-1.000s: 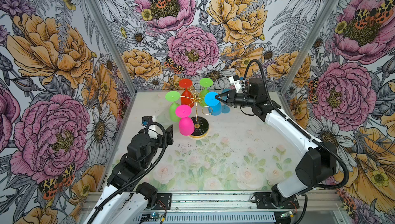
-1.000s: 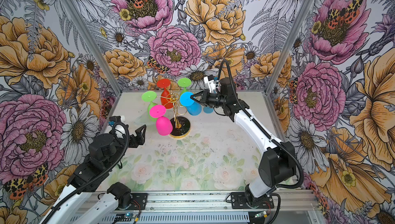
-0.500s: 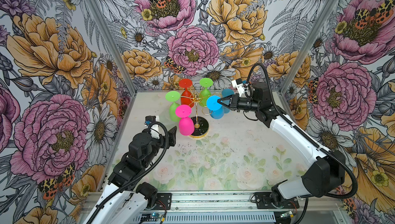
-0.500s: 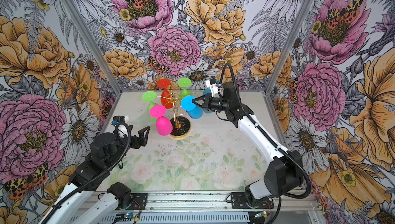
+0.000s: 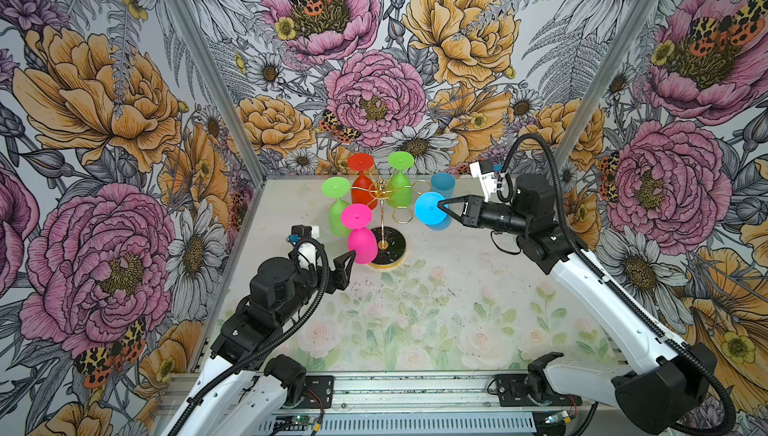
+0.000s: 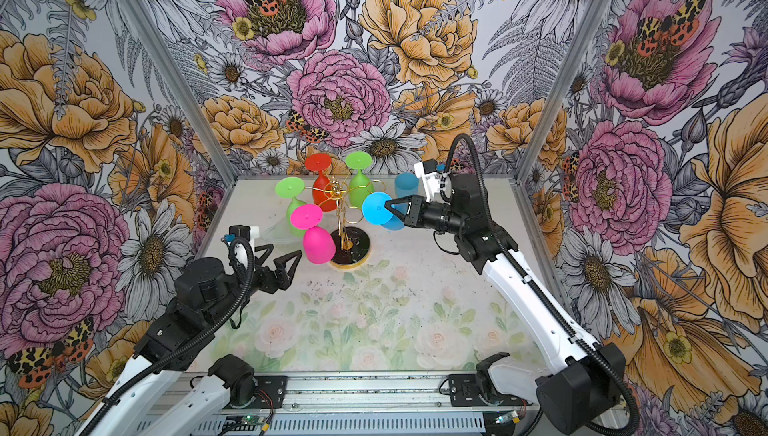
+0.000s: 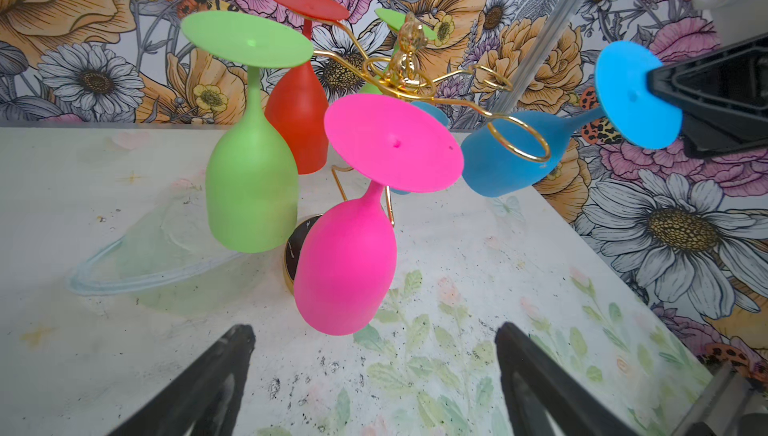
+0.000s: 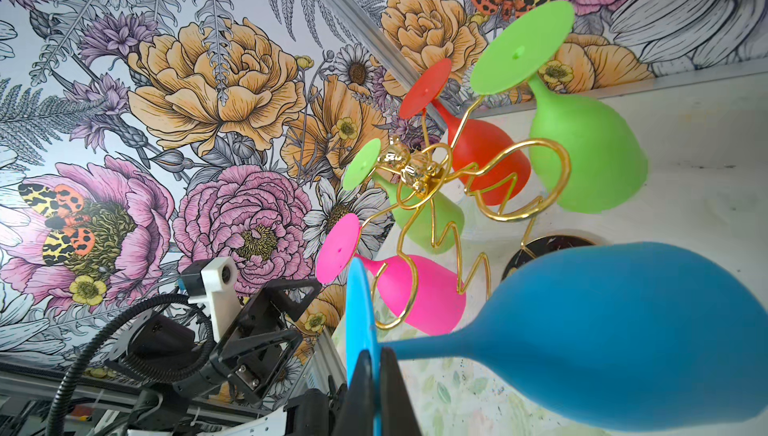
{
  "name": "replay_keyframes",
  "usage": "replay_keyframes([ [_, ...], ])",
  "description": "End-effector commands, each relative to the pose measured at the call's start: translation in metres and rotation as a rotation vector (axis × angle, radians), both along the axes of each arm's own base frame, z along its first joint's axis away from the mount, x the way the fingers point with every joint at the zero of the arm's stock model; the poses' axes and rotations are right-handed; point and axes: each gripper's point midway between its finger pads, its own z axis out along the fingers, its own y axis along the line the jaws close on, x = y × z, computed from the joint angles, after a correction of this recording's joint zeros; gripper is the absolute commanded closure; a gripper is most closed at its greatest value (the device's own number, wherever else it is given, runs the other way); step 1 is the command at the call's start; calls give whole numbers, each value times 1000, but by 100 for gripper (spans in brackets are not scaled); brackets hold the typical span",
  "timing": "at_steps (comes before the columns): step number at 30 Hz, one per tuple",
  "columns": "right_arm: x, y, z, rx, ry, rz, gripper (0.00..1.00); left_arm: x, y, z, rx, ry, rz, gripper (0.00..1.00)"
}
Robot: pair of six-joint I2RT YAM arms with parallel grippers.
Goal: Take the wine glass off the wine glass rack
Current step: 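Carry the blue glass nearer with the right gripper while the left reaches toward it, then close the left gripper on the blue glass's foot beside the right gripper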
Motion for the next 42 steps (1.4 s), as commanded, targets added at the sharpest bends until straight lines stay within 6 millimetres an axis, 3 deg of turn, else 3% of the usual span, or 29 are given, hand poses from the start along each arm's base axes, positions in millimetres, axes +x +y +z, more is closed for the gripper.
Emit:
replay_keyframes([
  [1,-5,-10,-11,-95,-79,-48,100,-8,-16,12,-96,11,-89,8],
  [14,-49,-10,-35,-183,-221,36,100,-31,-46,27,-336,102,-254,12],
  [25,-90,13,-33,-144,-273,242,100,-45,-79,36,-416,146,-447,18],
  [30,-106,23,-32,-129,-291,319,100,-52,-96,43,-470,174,-552,28],
  [42,-121,37,-24,-108,-309,390,100,-58,-125,34,-483,263,-669,42],
])
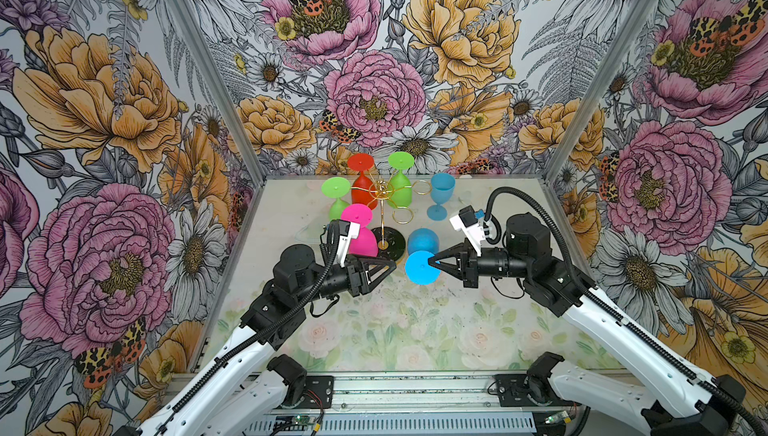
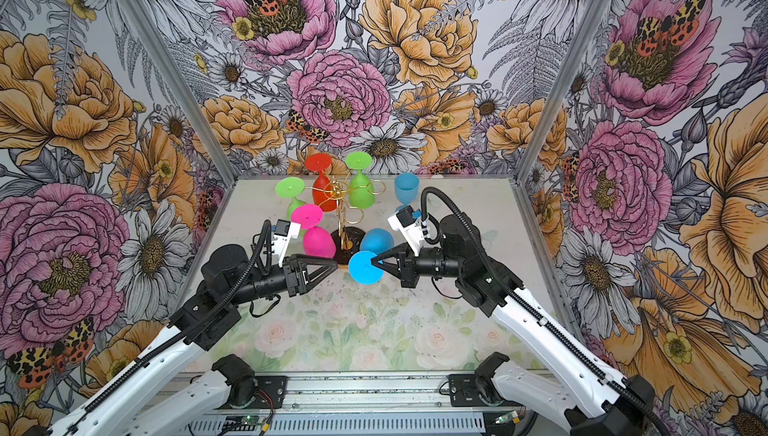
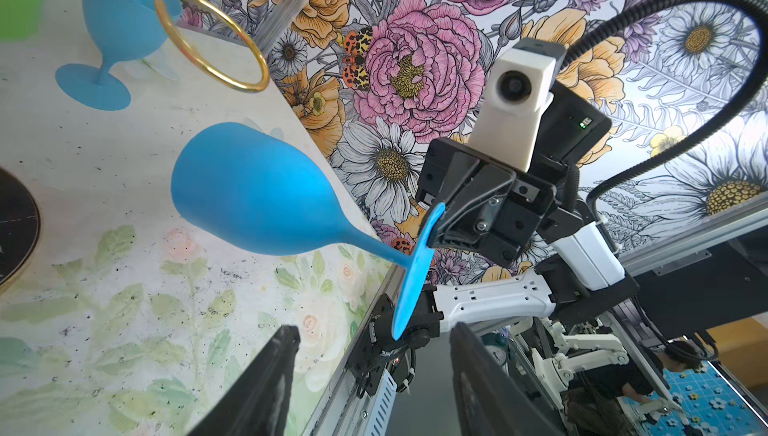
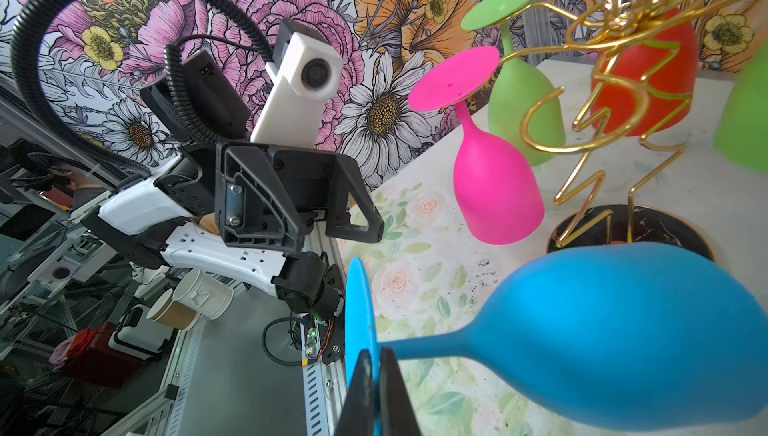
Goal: Take the wine glass off the wine glass rack
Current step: 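Close the left gripper on the blue glass's foot beside the right gripper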
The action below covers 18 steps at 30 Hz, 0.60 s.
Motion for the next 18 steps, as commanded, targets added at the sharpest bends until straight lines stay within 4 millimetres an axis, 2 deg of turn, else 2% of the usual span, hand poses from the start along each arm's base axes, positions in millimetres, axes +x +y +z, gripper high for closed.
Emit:
replay_keyframes([
  [1,-5,5,15,31,-54,38,100,-10,-10,9,-34,-23,-76,43],
  [6,-9,9,19,36,-55,58,100,-16,-17,9,-33,-13,-134,54],
  [18,-10,17,22,39,-56,74,100,-27,-26,9,-25,-30,-203,63],
])
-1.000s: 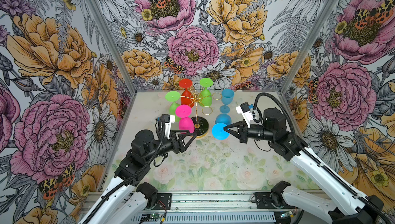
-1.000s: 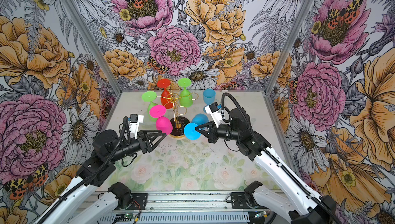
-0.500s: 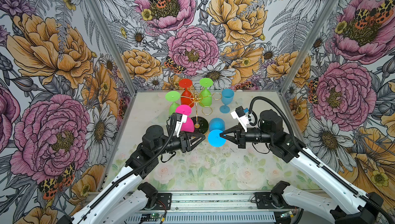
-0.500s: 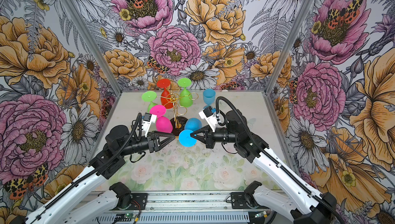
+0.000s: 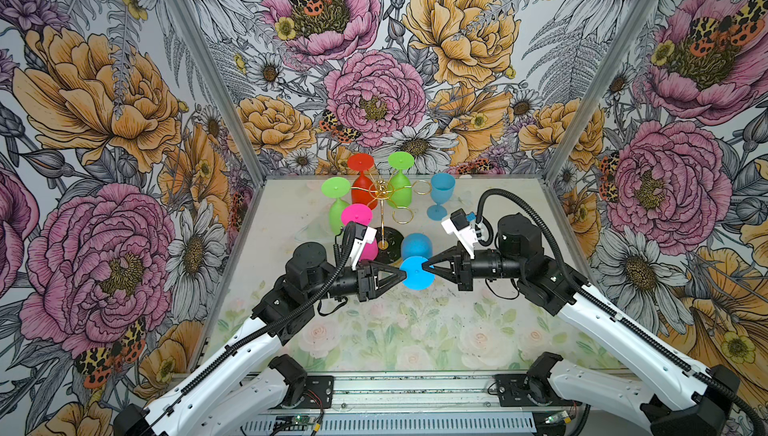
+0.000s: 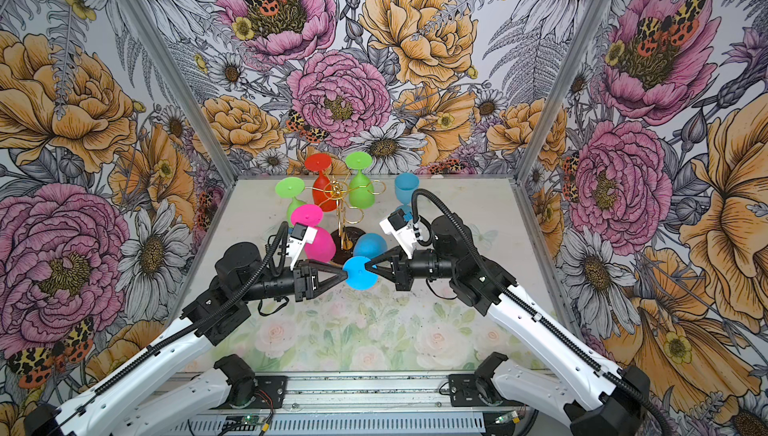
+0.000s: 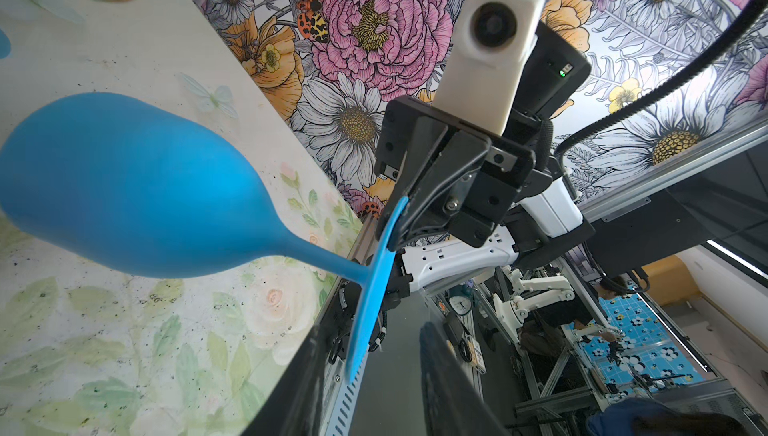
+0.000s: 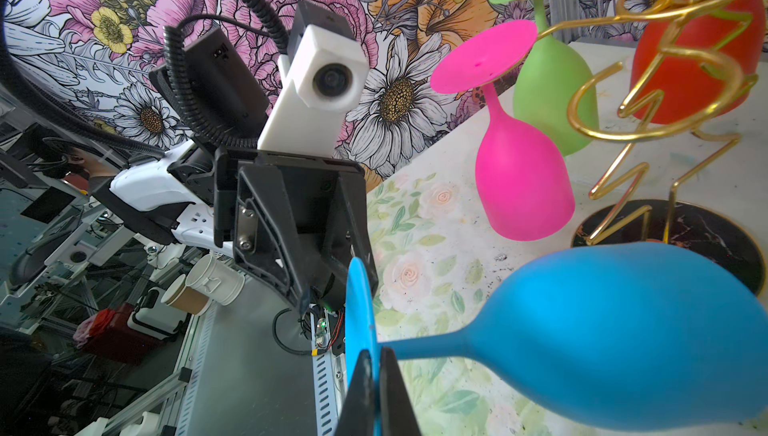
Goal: Take the wine glass off the wine glass rack
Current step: 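Close the left gripper on the blue glass's foot beside the right gripper, then open the right gripper and withdraw it while the left gripper holds the glass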
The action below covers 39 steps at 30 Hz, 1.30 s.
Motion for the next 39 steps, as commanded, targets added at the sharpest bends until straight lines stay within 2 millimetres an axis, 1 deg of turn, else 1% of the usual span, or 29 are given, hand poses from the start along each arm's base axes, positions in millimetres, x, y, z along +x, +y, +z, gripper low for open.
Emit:
replay_keyframes([
  [1,-3,4,28,53,-69,27,100,-7,-4,14,-24,-51,-46,65],
  [9,-2,7,27,49,-65,32,100,-8,-7,15,-21,-54,-62,76],
  [18,-2,10,24,44,-53,41,100,-7,-8,17,-21,-63,-59,85],
  [26,-1,9,23,40,-59,32,99,-7,-8,16,-19,-61,-63,96],
  [28,0,9,22,37,-59,25,91,-7,-8,15,-17,-61,-62,98],
  [31,2,5,23,34,-78,-4,84,-9,-9,13,-15,-61,-75,100],
  [35,2,-5,28,43,-112,-44,64,-13,-11,9,-9,-50,-94,100],
  [39,4,-16,37,59,-132,-93,55,-13,-10,3,8,-46,-91,100],
])
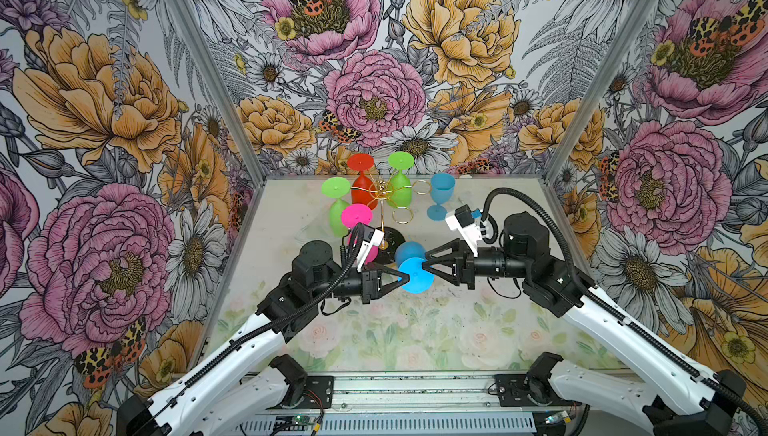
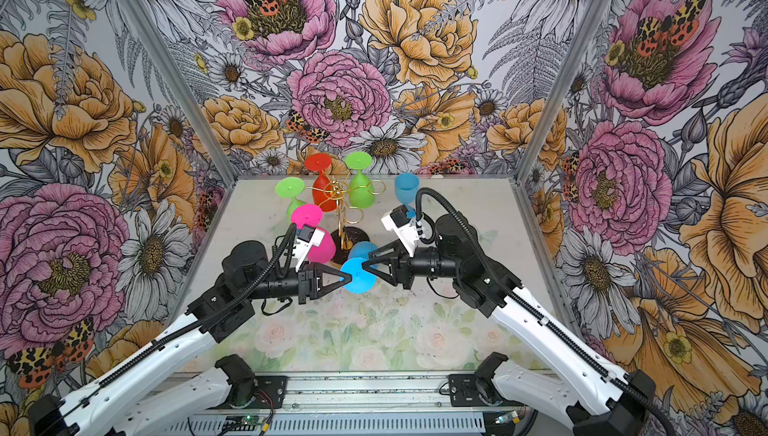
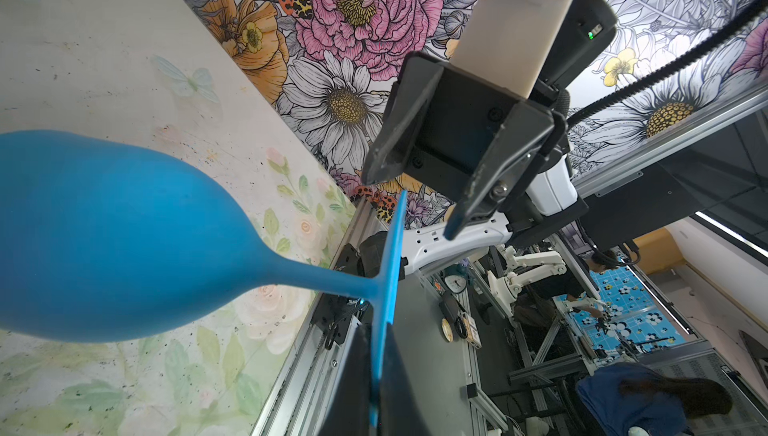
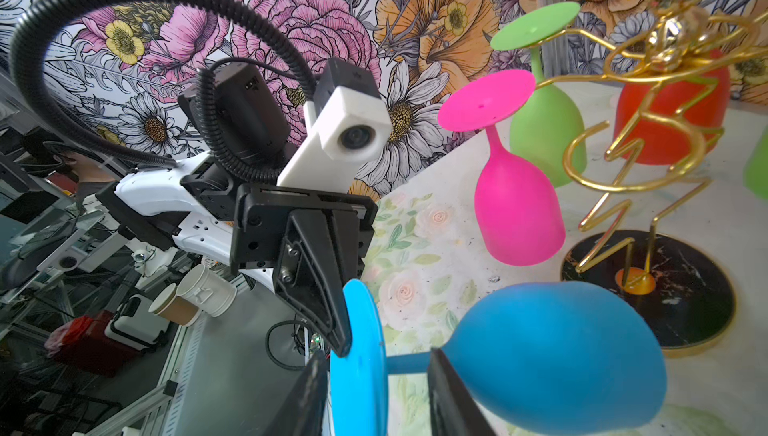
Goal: Take the wine glass off the wine glass rack
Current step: 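Open the right gripper and withdraw it while the left gripper holds the glass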
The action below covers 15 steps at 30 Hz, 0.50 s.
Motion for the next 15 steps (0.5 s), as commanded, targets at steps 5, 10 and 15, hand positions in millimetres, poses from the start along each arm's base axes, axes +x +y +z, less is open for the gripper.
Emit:
replay_keyframes([
  [5,25,-30,16,24,-30,-205,45,0,0,-10,73,-44,27,100],
  [10,64,-66,-13,-123,77,-467,45,-1,-5,-25,185,-112,64,100],
  [15,83,-90,-47,-265,172,-616,45,-6,-13,-29,254,-242,85,100],
])
